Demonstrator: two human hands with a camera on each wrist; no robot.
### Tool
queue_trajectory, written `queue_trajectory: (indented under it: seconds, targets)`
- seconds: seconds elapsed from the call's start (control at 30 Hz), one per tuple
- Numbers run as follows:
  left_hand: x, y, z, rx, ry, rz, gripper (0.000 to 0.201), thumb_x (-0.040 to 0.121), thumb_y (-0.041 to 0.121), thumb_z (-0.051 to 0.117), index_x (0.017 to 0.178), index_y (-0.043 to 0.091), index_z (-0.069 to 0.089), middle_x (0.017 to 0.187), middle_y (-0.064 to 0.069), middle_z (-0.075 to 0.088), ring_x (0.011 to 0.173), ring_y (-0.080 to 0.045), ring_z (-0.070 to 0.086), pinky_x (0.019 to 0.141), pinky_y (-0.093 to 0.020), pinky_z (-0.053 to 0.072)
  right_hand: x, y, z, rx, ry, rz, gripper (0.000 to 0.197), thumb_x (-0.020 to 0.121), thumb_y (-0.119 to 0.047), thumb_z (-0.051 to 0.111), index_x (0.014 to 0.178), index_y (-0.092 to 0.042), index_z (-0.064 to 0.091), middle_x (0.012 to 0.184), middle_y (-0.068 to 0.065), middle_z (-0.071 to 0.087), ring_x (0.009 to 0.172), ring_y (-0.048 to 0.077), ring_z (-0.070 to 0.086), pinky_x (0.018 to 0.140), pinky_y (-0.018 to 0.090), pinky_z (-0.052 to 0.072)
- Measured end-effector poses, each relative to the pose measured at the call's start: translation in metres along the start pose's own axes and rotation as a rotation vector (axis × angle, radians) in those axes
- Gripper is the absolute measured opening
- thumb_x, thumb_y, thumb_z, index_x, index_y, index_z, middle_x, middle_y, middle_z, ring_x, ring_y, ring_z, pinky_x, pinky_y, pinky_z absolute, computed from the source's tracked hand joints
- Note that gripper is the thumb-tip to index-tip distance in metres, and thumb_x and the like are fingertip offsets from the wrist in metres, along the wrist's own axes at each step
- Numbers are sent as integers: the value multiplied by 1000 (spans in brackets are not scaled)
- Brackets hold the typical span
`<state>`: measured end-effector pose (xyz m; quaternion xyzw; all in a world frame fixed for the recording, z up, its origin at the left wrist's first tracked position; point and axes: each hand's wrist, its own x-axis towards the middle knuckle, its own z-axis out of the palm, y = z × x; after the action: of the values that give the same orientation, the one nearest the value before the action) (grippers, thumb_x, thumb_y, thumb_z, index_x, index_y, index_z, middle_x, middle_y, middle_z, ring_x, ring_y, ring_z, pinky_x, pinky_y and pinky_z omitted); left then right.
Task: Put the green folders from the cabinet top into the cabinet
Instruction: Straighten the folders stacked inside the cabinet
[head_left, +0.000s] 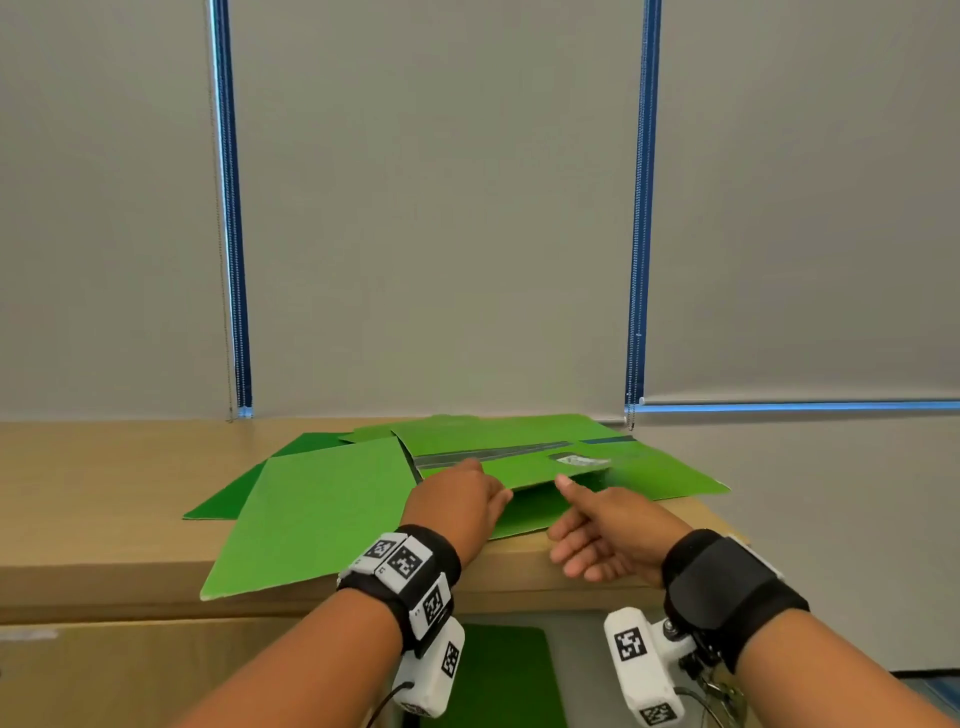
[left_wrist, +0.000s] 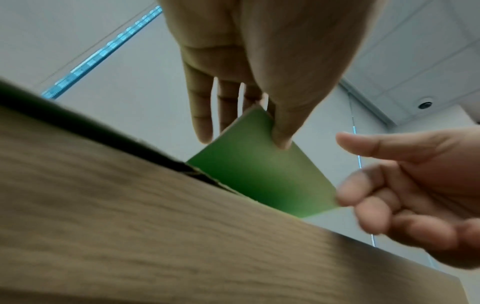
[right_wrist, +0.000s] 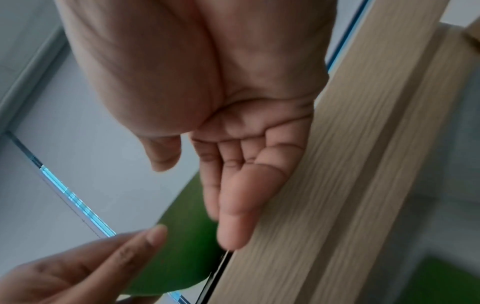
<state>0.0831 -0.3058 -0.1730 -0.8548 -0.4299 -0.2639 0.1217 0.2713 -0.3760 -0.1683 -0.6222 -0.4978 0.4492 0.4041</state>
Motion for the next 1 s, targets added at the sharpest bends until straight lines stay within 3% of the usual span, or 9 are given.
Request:
queue_trajectory:
  seconds: [0.13,0.23,0.43,0.63,0.73,0.8,0.87,0.93,1.0]
  targets:
    - [-11,12,-7,-45,162,81,40,99,49,33,103,29,67,91,9,54,80,-13,56,68,-31,50,13,-2,6,471,39,-111,38,90,-50,58,111,-19,52,111,18,64,98,32,67,73,40,59]
    - [-21,24,-11,-98,114,151,50,95,62,27,109,35,66,94,11,53,85,-9,52,72,-31,50,15,-12,7,722,112,-236,8,94,-8,52,96,-2,58,86,17,65,79,29,66,64,40,57]
    - [-10,3,-29,-558,289,-51,60,95,59,29,130,19,55,126,1,52,119,-12,48,102,-26,37,16,-12,-2,795,155,-351,46,84,14,40,126,2,55,123,22,64,114,43,59,99,62,43]
    - [12,-19,-57,-719,402,-249,52,102,37,34,149,15,29,156,-2,28,144,-12,22,118,-26,13,4,-11,-13,813,173,-444,47,77,16,39,118,3,56,122,24,64,114,45,59,96,64,44]
    - [13,-23,-61,-803,444,-272,55,102,39,34,152,18,23,158,1,24,145,-11,20,120,-31,14,0,-13,-17,775,196,-456,50,66,11,50,113,-7,54,129,33,53,118,49,53,96,68,42]
    - [10,-22,-62,-843,482,-258,55,100,46,33,149,21,30,152,2,36,140,-14,32,117,-36,25,-2,-14,-19,750,188,-480,51,61,9,51,110,-6,53,128,34,54,119,49,53,96,69,41]
    - [4,-19,-64,-833,545,-220,42,99,45,33,129,21,50,121,0,61,112,-18,54,97,-37,43,-7,-16,-21,710,205,-518,50,61,7,51,110,-1,54,123,29,58,120,47,52,98,67,41]
    - [-3,-15,-65,-836,635,-191,23,102,33,36,104,18,55,82,-1,56,75,-16,50,71,-35,43,-10,-20,-25,661,251,-572,58,66,7,53,123,-2,50,125,21,60,119,41,53,100,59,43]
    - [-10,-11,-68,-875,677,-187,20,103,26,38,93,15,52,70,0,44,61,-11,37,59,-32,36,-18,-24,-28,627,313,-621,60,75,12,48,131,-12,45,125,10,61,112,30,57,94,47,48]
